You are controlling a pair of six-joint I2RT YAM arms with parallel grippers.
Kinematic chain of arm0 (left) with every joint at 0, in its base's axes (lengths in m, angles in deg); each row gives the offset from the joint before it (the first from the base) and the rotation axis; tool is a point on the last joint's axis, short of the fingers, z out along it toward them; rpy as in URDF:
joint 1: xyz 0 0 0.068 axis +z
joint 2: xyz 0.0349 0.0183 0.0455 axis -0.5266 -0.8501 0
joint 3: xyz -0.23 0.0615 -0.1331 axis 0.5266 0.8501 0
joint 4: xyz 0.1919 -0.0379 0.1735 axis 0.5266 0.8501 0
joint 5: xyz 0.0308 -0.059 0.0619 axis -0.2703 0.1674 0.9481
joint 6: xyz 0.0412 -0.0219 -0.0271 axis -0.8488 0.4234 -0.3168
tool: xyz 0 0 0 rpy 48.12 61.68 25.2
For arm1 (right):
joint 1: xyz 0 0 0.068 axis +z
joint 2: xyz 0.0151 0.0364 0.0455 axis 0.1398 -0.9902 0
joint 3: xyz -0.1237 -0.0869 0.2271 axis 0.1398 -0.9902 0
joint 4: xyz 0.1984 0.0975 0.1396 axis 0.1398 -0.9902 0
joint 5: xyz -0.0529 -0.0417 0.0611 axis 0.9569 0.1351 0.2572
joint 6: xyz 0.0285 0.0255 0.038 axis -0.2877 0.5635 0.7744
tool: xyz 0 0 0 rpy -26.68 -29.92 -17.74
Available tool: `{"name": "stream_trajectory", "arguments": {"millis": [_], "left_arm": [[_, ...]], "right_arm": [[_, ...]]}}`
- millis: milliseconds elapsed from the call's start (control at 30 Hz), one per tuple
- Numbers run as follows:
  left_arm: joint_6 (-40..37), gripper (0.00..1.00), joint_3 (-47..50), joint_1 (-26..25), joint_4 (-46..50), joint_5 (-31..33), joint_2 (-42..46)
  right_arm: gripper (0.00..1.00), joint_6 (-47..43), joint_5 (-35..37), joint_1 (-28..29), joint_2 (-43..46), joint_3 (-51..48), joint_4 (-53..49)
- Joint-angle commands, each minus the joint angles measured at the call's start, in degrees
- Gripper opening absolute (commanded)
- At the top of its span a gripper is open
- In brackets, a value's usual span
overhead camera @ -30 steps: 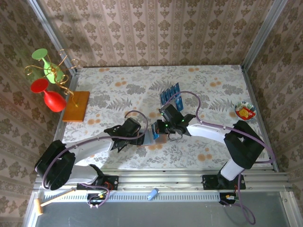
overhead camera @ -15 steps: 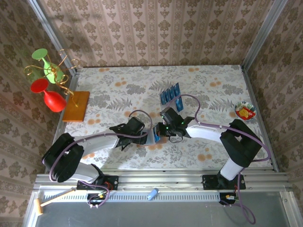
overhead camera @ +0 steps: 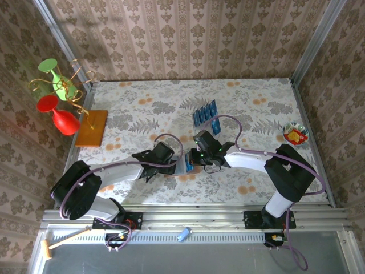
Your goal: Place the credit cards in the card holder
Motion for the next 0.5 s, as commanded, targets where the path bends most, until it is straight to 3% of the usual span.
{"name": "stream_trajectory", "arguments": {"millis": [0,267,467], "left_arm": [[0.39,1.00,1.28,0.73,2.32,1.94,0.37],[0.86,1.00,1.76,0.71,2.87,1.83,2.18],[1.04,1.00,2.02,0.72,3.54,2.05,3.06]], "right_arm": [[0.00,1.05,0.54,-0.41,0.29,-1.04,0.59],[0.00,1.64,-0.68,-0.86,1.51,-1.57,3.63],[0.00,3.83,-3.69,-1.67,0.92,-4.33,12.54]]}}
